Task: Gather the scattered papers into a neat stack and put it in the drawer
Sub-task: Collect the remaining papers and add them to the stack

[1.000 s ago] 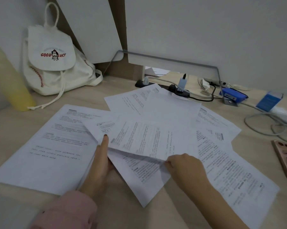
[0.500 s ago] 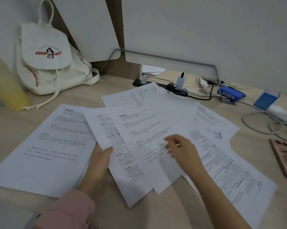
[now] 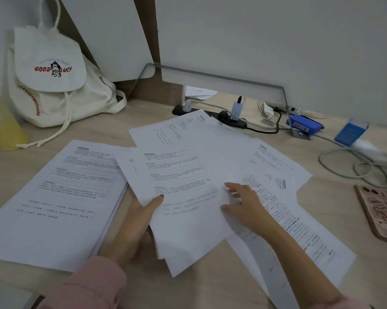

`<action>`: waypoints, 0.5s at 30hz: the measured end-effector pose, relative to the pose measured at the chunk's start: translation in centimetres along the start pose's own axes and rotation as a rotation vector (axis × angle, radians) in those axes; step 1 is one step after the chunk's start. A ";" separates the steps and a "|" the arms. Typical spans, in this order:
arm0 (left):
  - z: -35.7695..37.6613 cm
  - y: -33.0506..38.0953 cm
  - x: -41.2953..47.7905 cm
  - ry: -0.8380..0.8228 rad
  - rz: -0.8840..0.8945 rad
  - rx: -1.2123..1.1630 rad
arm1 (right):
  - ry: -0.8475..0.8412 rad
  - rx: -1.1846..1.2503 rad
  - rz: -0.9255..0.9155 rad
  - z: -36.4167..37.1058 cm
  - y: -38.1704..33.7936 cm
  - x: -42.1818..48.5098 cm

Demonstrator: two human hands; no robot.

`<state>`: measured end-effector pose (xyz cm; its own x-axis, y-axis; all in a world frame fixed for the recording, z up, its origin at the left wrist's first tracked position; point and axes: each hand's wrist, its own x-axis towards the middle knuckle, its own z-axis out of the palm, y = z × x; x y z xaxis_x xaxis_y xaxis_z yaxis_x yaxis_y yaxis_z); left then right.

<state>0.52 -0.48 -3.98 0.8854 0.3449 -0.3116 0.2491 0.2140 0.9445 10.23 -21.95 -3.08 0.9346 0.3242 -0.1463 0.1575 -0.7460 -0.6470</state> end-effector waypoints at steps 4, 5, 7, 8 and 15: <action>-0.3 0.2 0.1 0.040 0.010 0.031 | 0.105 0.133 0.086 -2.0 1.2 0.0; -0.5 0.1 0.1 0.053 0.017 0.031 | 0.171 0.074 0.158 -2.8 1.9 0.0; -1.0 0.0 0.1 0.067 0.041 0.052 | 0.229 -0.115 0.309 -4.5 3.6 -0.6; -1.2 -0.1 0.1 0.065 0.052 0.063 | 0.225 -0.179 0.371 -5.3 4.4 -1.1; -0.7 -0.2 -0.3 0.089 0.127 0.121 | 0.176 -0.215 0.473 -7.2 6.9 -2.0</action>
<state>-0.13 0.03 -4.16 0.8757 0.4430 -0.1922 0.1878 0.0543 0.9807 11.75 -31.93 -1.91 0.9555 -0.1639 -0.2452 -0.2487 -0.8947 -0.3711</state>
